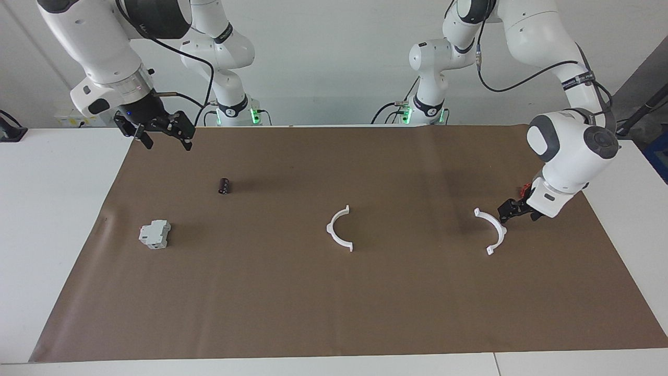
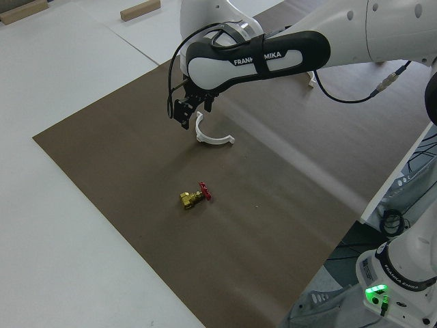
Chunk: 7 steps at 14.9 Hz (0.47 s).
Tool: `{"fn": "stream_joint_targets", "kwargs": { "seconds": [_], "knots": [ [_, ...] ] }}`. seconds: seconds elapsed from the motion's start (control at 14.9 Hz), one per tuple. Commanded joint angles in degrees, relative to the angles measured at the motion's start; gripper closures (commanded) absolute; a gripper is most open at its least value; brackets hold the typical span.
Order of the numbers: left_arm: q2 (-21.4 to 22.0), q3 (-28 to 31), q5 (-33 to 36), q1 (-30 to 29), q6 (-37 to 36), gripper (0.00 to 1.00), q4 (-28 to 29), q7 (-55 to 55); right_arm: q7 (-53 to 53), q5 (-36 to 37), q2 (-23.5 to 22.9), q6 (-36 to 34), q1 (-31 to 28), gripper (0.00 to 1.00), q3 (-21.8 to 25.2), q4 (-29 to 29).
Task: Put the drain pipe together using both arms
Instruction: 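Withdraw the right gripper while the left gripper reaches the other half-ring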
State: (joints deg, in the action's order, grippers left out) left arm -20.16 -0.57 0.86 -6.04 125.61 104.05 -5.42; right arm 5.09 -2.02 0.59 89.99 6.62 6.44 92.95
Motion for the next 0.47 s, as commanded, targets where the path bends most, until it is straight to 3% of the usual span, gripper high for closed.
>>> {"fn": "stream_joint_targets", "kwargs": {
  "seconds": [0.0, 0.4],
  "knots": [
    [1.5, -0.4, 0.6, -0.7, 10.1, 0.00, 8.0, 0.5, -0.9, 0.9, -0.1, -0.3, 0.2, 0.00, -0.4, -0.2],
    [1.9, -0.2, 0.6, 0.1, 10.2, 0.00, 9.2, 6.4, 0.4, 0.1, 0.3, 0.1, -0.1, 0.00, -0.8, 0.5]
  ]
}}
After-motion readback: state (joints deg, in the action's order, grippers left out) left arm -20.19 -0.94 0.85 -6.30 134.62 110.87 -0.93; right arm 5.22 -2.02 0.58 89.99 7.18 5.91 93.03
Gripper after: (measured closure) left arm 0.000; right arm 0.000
